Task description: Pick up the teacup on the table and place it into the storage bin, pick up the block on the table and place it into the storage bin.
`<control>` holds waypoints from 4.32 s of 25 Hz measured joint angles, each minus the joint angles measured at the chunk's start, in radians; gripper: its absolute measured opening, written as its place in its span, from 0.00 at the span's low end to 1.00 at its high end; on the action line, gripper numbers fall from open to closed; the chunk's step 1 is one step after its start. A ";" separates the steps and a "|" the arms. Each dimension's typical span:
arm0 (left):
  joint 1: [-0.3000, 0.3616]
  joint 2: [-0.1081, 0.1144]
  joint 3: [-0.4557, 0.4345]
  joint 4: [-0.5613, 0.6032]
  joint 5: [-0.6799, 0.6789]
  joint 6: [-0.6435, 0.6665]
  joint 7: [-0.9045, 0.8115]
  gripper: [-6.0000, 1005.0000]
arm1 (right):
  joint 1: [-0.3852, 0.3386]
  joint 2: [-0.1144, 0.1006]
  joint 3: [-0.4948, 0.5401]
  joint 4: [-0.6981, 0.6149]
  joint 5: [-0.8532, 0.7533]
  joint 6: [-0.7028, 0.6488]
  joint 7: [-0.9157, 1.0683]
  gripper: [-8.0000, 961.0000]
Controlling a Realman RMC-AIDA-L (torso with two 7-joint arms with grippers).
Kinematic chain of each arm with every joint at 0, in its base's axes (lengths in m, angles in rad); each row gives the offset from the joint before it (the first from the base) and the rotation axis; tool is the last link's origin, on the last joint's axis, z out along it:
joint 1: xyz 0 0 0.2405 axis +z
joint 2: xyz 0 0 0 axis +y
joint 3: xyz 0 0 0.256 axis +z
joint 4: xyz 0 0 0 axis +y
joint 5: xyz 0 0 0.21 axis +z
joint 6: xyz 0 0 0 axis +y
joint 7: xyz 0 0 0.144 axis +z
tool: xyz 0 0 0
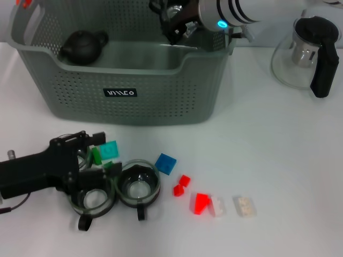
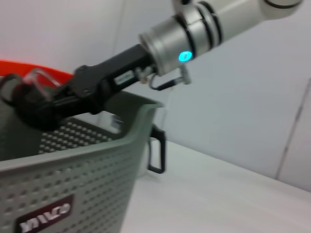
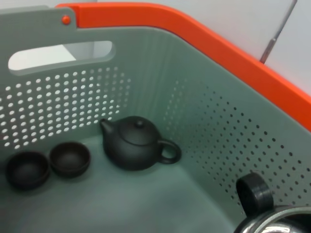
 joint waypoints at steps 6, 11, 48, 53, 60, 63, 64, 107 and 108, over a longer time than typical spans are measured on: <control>0.001 0.002 0.011 0.019 0.000 0.045 -0.004 0.88 | 0.009 -0.002 -0.003 -0.010 0.000 -0.035 -0.007 0.06; -0.004 0.006 0.011 0.025 -0.004 0.057 -0.017 0.88 | 0.028 -0.002 -0.002 0.020 0.000 -0.041 -0.020 0.06; 0.008 0.000 0.007 0.017 -0.009 0.058 -0.008 0.87 | 0.019 -0.011 0.024 -0.033 0.007 -0.074 0.026 0.49; 0.009 0.001 -0.011 0.020 -0.010 0.063 -0.011 0.87 | -0.058 -0.014 0.100 -0.245 0.023 -0.234 0.018 0.65; 0.000 0.006 -0.020 0.021 -0.011 0.069 -0.012 0.87 | -0.317 -0.018 0.131 -0.725 0.207 -0.598 -0.023 0.74; -0.001 0.007 -0.018 0.021 -0.011 0.064 -0.012 0.87 | -0.428 -0.025 0.145 -0.894 0.248 -0.779 -0.012 0.78; -0.001 0.008 -0.017 0.021 -0.010 0.063 -0.012 0.87 | -0.458 -0.028 0.157 -0.935 0.257 -0.838 -0.010 0.79; 0.061 0.013 -0.018 0.107 0.046 0.114 0.027 0.87 | -0.386 0.002 -0.657 -0.731 0.106 -0.656 -0.311 0.78; 0.062 0.013 -0.018 0.107 0.046 0.114 0.027 0.87 | -0.388 0.001 -0.667 -0.726 0.107 -0.636 -0.314 0.78</control>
